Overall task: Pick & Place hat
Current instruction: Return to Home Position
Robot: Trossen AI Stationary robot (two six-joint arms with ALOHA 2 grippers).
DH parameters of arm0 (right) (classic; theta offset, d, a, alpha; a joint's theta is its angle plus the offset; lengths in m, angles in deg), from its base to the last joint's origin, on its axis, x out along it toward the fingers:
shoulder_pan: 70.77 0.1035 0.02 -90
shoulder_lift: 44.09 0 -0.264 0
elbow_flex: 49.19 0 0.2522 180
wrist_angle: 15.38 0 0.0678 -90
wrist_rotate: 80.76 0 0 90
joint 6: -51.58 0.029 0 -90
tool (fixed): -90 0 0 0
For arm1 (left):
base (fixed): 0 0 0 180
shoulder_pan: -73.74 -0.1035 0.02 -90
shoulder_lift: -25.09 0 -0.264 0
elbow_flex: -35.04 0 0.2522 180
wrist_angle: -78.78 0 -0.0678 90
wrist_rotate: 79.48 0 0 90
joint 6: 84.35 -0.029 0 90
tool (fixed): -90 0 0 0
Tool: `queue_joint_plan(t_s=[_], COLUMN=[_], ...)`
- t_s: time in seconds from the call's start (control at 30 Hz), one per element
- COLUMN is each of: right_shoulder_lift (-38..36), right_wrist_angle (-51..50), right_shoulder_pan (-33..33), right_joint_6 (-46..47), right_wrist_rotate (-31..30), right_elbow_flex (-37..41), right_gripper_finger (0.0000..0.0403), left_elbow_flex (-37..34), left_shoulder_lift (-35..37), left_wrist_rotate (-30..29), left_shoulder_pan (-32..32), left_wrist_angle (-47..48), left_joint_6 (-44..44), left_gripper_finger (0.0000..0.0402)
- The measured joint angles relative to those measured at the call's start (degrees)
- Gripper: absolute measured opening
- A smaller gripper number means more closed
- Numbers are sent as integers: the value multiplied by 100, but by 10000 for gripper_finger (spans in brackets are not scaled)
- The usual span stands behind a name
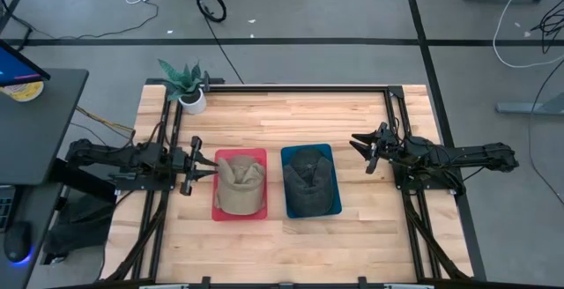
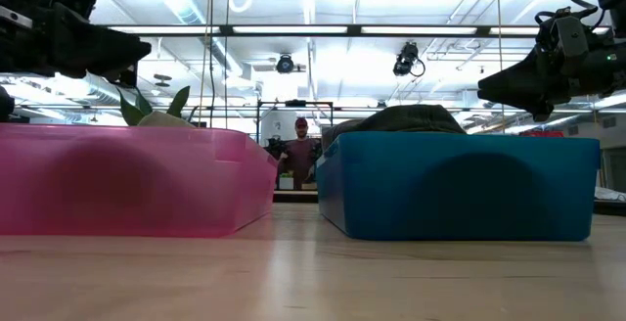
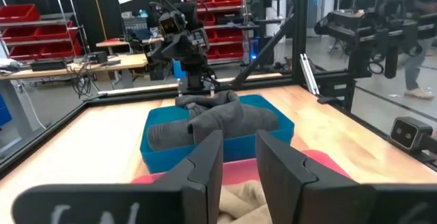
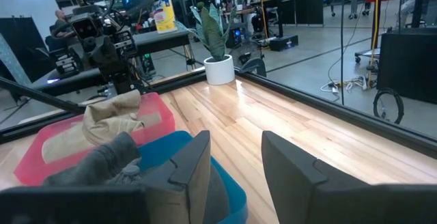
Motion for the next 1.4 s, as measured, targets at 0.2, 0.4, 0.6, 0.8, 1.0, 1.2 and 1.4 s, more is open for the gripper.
queue_joint_plan(t_s=[0.2,0.4,0.6,0.8,1.0,1.2,1.4], right_shoulder_lift=[0,0,0,0,0,0,0], right_wrist_angle=[0,0,0,0,0,2,0], right_shoulder_pan=[-2,0,0,-1,0,0,0], right_joint_6=[1,1,1,1,1,1,1], right_wrist_rotate=[-1,0,-2,0,-2,0,0], right_elbow_flex=[0,0,0,0,0,0,0], right_gripper_finger=[137,137,137,137,137,137,137], left_elbow_flex=[-2,-4,-4,-6,-7,-7,-7], left_shoulder_lift=[2,4,4,4,4,4,4], left_wrist_rotate=[-18,-61,-61,-57,-46,-45,-44], left_shoulder_pan=[0,0,0,1,2,0,0], left_wrist_angle=[-24,-77,-93,-124,-128,-130,-133], left_joint_6=[220,304,304,305,304,306,306], left_gripper_finger=[94,94,94,94,94,94,94])
